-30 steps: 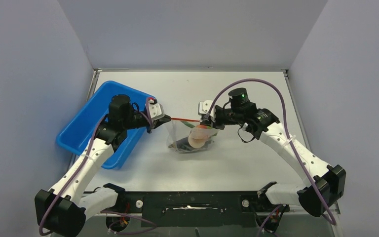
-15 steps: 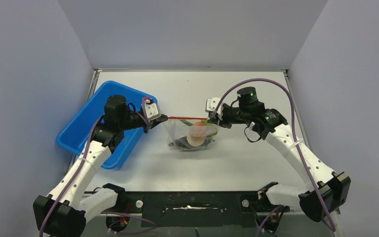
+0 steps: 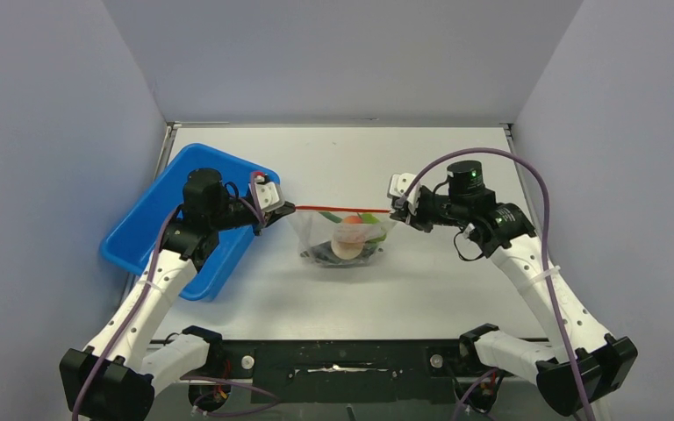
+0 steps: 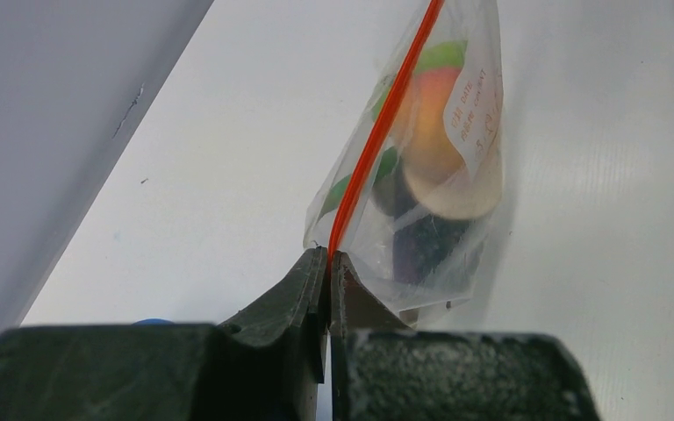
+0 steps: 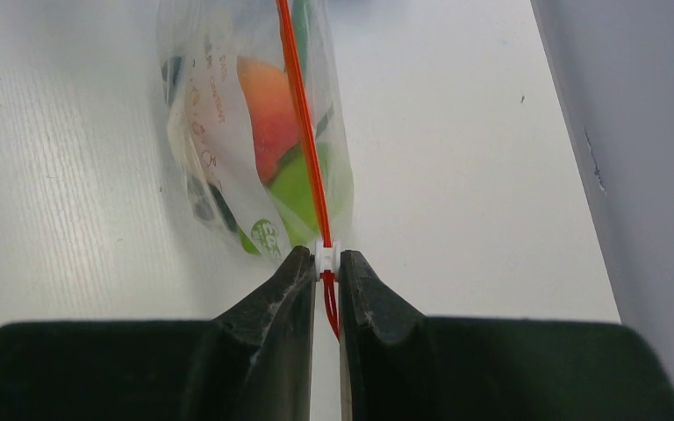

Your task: Place the food in the zip-top bag and seal the zipper

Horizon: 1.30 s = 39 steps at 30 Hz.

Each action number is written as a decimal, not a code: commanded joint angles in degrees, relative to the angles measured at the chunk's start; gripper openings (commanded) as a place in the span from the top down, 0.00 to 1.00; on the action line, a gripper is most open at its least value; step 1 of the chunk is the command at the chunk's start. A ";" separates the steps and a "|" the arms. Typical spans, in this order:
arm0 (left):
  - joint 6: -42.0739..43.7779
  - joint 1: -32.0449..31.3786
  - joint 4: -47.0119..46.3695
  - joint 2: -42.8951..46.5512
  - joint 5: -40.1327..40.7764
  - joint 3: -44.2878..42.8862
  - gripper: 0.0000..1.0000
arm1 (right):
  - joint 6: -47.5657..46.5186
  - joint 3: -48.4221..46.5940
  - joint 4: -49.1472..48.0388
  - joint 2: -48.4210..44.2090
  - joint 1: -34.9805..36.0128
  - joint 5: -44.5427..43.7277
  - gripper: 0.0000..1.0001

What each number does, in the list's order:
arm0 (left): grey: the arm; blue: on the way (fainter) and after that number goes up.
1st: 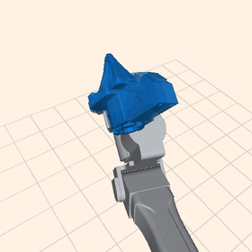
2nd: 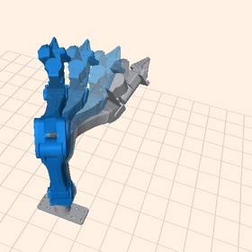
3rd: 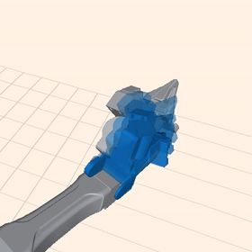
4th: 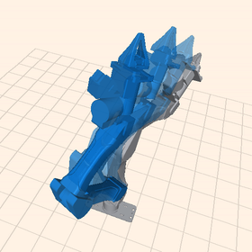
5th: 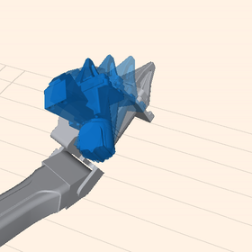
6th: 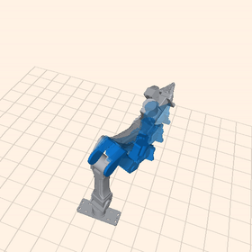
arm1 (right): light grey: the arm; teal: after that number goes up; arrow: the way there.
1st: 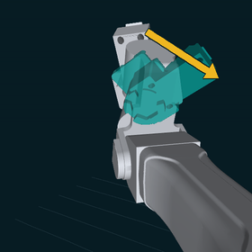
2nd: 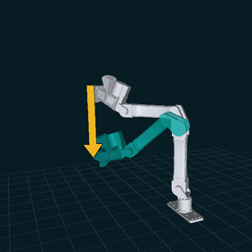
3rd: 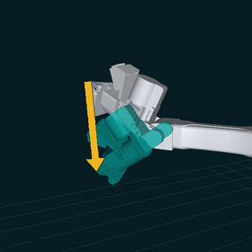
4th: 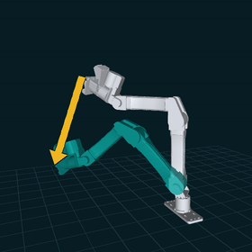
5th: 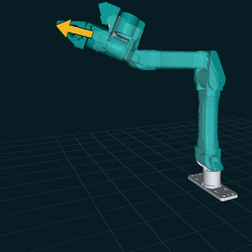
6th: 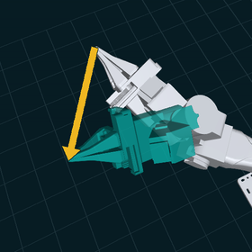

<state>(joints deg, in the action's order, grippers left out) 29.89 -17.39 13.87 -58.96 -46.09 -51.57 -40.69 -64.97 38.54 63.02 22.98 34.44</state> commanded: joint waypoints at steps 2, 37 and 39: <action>1.43 1.85 -0.52 0.69 -0.18 -0.65 1.00 | 0.52 0.19 2.81 -4.04 -3.13 -5.17 1.00; -5.64 2.71 -7.17 1.88 6.82 0.15 0.49 | 35.18 -0.64 -9.36 -0.30 -6.03 -5.44 1.00; -6.49 2.75 -7.68 2.01 8.40 0.24 0.47 | 36.60 -1.77 -9.07 1.26 -6.15 -8.32 1.00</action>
<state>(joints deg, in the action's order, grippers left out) 25.69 -14.90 10.98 -58.67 -40.56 -51.07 -10.79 -64.77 34.72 62.70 17.28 31.42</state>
